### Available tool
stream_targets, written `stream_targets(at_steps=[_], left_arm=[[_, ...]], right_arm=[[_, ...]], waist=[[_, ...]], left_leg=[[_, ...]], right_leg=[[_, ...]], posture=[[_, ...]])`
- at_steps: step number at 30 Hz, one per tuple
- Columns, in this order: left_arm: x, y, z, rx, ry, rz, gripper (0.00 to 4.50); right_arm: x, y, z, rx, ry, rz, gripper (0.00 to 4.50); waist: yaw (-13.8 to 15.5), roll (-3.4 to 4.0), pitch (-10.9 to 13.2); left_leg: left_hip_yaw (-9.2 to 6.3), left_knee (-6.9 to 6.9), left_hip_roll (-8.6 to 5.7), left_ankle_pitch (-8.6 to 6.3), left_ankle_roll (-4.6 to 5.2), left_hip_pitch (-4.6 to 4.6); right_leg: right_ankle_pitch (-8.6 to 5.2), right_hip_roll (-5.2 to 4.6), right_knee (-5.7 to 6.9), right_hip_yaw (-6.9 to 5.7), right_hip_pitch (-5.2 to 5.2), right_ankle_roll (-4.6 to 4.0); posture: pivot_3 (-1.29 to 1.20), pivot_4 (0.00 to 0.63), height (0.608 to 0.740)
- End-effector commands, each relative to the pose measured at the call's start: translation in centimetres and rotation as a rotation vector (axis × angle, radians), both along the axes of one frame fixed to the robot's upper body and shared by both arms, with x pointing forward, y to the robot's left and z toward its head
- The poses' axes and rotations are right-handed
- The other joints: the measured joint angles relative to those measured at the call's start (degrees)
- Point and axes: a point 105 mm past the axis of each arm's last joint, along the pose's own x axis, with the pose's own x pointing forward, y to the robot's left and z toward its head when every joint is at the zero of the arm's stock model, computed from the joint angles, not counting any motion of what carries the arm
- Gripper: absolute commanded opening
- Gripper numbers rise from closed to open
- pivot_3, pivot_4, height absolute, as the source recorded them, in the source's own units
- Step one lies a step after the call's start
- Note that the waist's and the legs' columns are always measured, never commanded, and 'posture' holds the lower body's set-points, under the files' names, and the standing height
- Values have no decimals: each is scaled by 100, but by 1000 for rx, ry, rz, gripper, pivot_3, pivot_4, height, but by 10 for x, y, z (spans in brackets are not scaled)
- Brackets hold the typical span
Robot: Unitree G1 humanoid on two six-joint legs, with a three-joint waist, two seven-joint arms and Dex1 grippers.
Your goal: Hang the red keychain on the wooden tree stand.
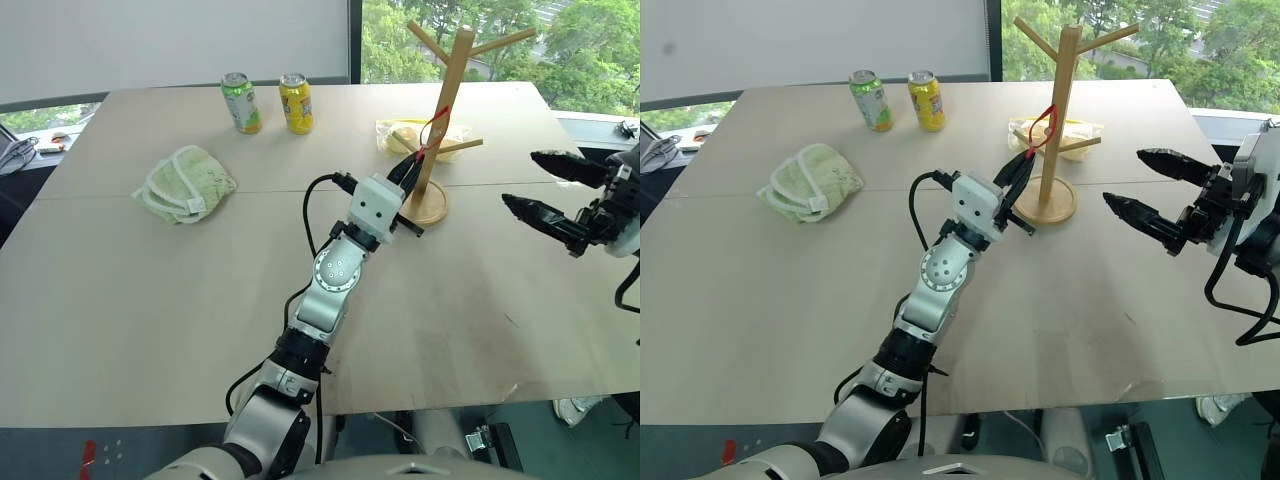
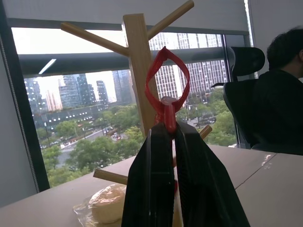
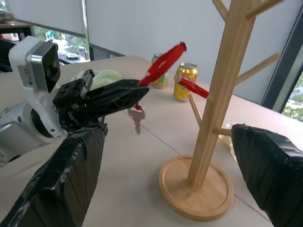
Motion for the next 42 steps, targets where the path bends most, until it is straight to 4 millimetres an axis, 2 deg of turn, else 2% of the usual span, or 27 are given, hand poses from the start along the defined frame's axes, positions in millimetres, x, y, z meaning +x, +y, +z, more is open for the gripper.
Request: stream_targets(at_steps=[1,17,27,28,30,32,37,40,42], left_arm=[[-5,-6,13,-19,-59,-12,70],[20,-14,-4,16,27,51,70],[33,-25,1,6,51,50,70],[33,-25,1,7,48,46,702],[33,-26,0,8,49,42,1277],[33,-26,-1,10,48,42,2069],[34,-21,-6,-14,79,41,4426],[40,-4,-14,-68,156,69,4426],[43,21,-20,-96,187,128,4426]], right_arm=[[-5,3,13,-39,-76,14,4500],[0,4,13,-37,-85,21,4500],[2,5,10,-26,-87,18,4500],[2,5,10,-25,-87,18,4500],[2,4,9,-24,-88,16,4500],[2,4,9,-24,-89,13,4500],[6,0,8,11,-86,-14,4500],[16,-3,3,83,-89,-83,4500],[31,-11,-12,123,-101,-213,4500]], waist=[[3,0,0],[24,0,0],[53,-1,1],[52,-1,1],[52,-1,1],[52,-1,1],[52,-1,1],[44,-1,1],[32,0,1]], left_leg=[[0,0,0,0,0,0],[0,1,0,0,0,-1],[-1,1,-1,0,0,-2],[-1,1,-1,0,0,-2],[-1,1,-1,0,0,-2],[-2,1,-1,0,0,-2],[-2,1,-1,0,0,-2],[-2,1,0,0,0,-1],[-2,1,0,0,0,0]], right_leg=[[0,0,0,0,0,0],[0,0,0,-1,0,1],[0,0,0,-3,0,3],[0,0,0,-3,-1,3],[0,0,0,-3,-1,3],[1,0,0,-3,-1,2],[0,0,0,-3,-1,3],[2,0,0,-2,-1,0],[12,1,3,-2,-2,-16]], posture=[[0,150,740],[0,150,740],[0,150,740],[0,150,740],[0,150,740],[0,150,740],[0,150,740],[0,150,740],[0,150,740]])
